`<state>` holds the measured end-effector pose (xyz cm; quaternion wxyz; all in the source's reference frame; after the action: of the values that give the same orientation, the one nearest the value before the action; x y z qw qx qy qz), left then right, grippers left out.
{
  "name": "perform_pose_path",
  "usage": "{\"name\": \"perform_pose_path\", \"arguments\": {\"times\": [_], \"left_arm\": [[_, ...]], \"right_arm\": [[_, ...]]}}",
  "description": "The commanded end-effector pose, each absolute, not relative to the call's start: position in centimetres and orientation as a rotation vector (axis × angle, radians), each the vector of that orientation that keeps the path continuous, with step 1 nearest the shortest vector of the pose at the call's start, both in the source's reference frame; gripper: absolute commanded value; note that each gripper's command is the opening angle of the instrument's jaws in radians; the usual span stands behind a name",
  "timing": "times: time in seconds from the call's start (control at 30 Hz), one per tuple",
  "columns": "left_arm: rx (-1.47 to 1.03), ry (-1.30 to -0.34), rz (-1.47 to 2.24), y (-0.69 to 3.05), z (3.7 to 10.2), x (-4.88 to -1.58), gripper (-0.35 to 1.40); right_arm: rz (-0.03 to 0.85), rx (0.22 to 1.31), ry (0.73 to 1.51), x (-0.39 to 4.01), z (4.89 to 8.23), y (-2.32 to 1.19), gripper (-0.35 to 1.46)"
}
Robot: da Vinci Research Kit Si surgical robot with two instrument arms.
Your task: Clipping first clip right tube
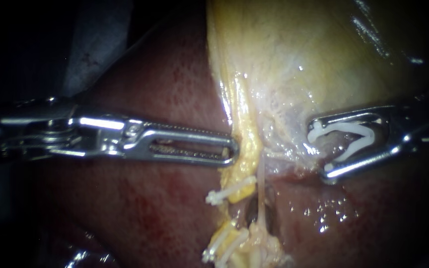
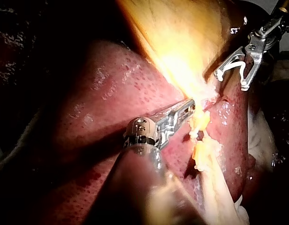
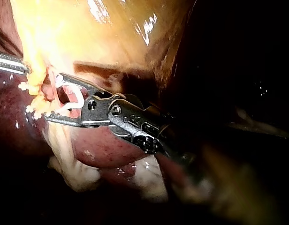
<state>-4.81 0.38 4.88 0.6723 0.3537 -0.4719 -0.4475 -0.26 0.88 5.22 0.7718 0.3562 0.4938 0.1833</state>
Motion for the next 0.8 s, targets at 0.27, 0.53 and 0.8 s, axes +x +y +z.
{"name": "perform_pose_path", "arguments": {"times": [0.27,0.53,0.8], "left_arm": [[0.809,-1.064,-1.012,0.52,4.7,-4.62,-0.35],[0.802,-1.066,-1.033,0.65,4.49,-4.37,-0.35],[0.8,-1.067,-1.035,0.64,4.48,-4.35,-0.35]], "right_arm": [[0.397,0.772,1.071,-0.26,5.22,0.87,0.53],[0.398,0.77,1.071,-0.24,5.23,0.85,0.53],[0.389,0.774,1.07,-0.18,5.26,0.76,0.53]]}}
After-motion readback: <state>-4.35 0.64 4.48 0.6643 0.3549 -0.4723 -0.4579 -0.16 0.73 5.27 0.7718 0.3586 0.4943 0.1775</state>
